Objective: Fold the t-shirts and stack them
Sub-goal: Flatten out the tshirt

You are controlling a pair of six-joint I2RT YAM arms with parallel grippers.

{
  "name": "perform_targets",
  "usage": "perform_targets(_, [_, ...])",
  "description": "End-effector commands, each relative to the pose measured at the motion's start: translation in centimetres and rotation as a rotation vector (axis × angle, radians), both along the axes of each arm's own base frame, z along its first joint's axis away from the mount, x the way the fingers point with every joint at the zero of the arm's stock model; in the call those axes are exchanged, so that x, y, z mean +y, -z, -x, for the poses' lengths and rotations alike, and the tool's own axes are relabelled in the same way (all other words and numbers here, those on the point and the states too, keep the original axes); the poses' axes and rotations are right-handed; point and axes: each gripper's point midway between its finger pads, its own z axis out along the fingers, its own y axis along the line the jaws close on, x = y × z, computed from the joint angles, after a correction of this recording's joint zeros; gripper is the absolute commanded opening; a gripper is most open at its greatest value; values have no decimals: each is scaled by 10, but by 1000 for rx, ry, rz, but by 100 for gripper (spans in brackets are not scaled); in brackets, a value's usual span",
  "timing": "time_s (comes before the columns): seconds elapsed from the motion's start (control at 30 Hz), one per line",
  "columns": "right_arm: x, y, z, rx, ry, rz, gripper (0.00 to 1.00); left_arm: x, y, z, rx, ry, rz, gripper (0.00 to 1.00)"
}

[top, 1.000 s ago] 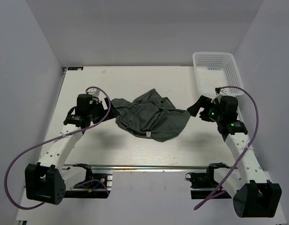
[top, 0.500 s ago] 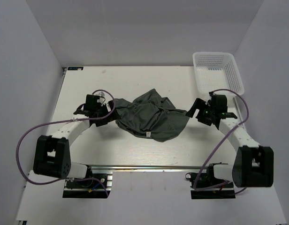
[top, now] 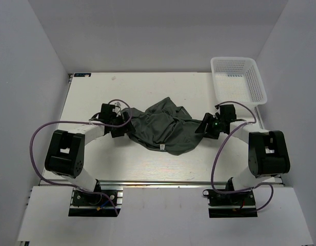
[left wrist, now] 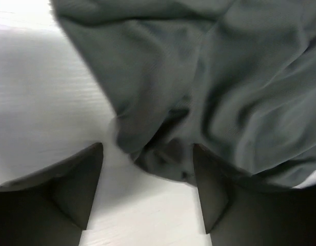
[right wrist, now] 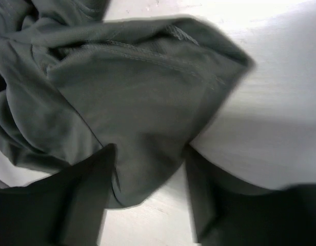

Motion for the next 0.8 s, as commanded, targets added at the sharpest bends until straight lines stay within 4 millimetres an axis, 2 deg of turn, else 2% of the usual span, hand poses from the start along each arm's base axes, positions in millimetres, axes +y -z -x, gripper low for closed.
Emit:
perform_targets(0.0, [26,-8,-14,-39,-74,-71,57,-21,-5,-12,-34,55,38,64])
perform_targets(0.03, [32,-6,-12,-34,-94,-80,54,-22,-1,-10,-19,61,43,64])
perform_targets(0.07, [36,2,-9,-10,-106,-85,51,-26,-2,-15,-23,79,50,49])
perform_targets(0.1, [44,-2,-11,-20,-131,-102,46,-30,-2,-16,-25,90,51,39])
perform_targets(0.13, [49,-2,-10,-22,-150,-105,41,-37,-11,-22,-53,115,59,29])
perform_targets(0.17, [53,-5,-15,-36,-162,-113,32,-39,-10,-22,-39,123,67,12])
perform_targets(0.2, [57,-8,-17,-49,-176,-121,19,-42,-13,-23,-53,142,63,2])
perform_targets(0.23, [62,-13,-18,-66,-191,-128,0,-45,-20,-26,-73,156,70,0])
perform_targets(0.3, [69,-31,-25,-120,-205,-143,0,-51,-31,-24,-101,175,84,0])
perform_targets(0.33, [73,-41,-32,-172,-214,-148,0,-55,-51,-27,-158,193,89,0])
perform_targets(0.37, [74,-51,-39,-216,-208,-149,0,-55,-61,-28,-185,194,95,0])
perform_targets(0.4, [77,-75,-40,-288,-216,-156,0,-55,-72,-28,-214,194,101,0])
perform_targets(0.43, [76,-88,-45,-331,-208,-157,0,-57,-87,-30,-260,205,97,0])
perform_targets(0.47, [75,-101,-47,-374,-205,-156,0,-57,-113,-28,-328,206,111,0])
perform_targets(0.5, [72,-135,-48,-475,-187,-144,0,-56,-126,-26,-356,206,116,0])
perform_targets(0.53, [69,-152,-51,-522,-177,-140,0,-55,-145,-27,-406,200,120,0])
perform_targets(0.57, [67,-180,-48,-598,-173,-141,0,-54,-159,-24,-443,200,128,0])
perform_targets(0.6, [63,-204,-42,-666,-173,-132,0,-56,-192,-18,-529,209,148,0])
perform_targets(0.63, [56,-224,-45,-724,-137,-104,0,-53,-210,-15,-570,202,151,0])
perform_targets(0.67, [49,-249,-37,-798,-131,-90,0,-48,-243,-7,-650,188,157,0])
perform_targets(0.73, [29,-301,-25,-932,-45,-54,0,-39,-276,0,-731,152,152,0])
perform_targets(0.77, [18,-318,-25,-976,11,-26,0,-35,-291,5,-766,138,151,0])
